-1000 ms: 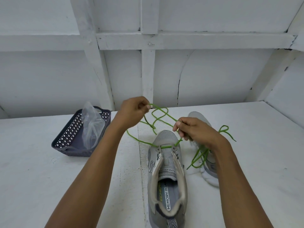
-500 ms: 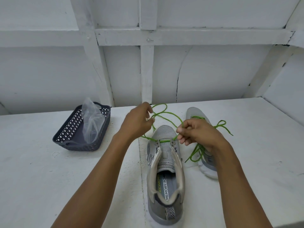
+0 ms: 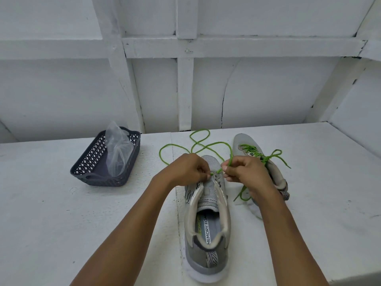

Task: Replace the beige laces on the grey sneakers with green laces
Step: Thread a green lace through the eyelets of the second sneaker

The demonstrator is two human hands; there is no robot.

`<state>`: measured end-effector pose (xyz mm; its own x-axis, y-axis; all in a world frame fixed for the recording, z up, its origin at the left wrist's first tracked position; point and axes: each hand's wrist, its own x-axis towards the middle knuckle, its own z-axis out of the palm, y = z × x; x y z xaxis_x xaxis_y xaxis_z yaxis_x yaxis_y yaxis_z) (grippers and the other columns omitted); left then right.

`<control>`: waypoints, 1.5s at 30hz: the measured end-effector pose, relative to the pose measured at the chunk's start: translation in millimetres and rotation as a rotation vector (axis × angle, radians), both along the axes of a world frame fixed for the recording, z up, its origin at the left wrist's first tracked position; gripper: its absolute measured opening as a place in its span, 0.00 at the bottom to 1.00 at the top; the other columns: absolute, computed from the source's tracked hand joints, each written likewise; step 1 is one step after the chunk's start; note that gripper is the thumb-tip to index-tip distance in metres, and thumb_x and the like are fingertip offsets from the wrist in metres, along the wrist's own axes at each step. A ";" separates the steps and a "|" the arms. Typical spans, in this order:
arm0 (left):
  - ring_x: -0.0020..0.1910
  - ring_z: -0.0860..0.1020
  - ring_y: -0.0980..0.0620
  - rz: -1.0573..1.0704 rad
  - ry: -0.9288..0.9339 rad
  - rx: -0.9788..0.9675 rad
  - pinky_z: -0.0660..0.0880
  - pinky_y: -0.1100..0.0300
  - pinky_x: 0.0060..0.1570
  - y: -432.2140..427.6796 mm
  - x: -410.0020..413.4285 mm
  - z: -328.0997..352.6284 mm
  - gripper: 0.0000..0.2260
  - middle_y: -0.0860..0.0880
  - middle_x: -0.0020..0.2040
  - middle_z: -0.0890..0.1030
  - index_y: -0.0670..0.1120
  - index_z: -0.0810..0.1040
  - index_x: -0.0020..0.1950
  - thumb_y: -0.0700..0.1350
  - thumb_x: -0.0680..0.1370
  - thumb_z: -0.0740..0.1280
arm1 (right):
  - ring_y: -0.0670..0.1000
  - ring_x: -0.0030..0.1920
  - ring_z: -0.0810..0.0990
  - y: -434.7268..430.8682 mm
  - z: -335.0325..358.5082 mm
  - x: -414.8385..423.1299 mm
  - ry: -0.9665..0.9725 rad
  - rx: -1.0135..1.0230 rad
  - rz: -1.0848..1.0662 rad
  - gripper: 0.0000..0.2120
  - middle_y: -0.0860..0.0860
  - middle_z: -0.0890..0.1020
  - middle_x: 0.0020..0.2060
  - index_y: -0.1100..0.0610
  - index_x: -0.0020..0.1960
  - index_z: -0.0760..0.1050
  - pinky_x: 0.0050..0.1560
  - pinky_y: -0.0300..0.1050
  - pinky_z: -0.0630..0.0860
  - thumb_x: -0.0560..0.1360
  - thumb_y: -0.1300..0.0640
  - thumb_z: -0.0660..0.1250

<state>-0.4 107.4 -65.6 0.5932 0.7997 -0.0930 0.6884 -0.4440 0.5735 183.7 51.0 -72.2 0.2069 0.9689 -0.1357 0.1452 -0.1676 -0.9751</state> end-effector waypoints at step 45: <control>0.35 0.75 0.52 0.053 -0.024 -0.076 0.70 0.59 0.36 -0.5 6.9 -7.1 0.07 0.46 0.36 0.80 0.44 0.80 0.39 0.44 0.76 0.67 | 0.51 0.32 0.82 4.4 10.8 -10.3 -0.206 -0.257 0.117 0.16 0.62 0.84 0.39 0.61 0.42 0.74 0.43 0.50 0.84 0.67 0.56 0.80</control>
<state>6.5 107.0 -72.6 0.5532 0.8210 -0.1412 0.6955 -0.3618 0.6208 173.4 55.4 -61.4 0.1451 0.9273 -0.3450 0.3671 -0.3742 -0.8516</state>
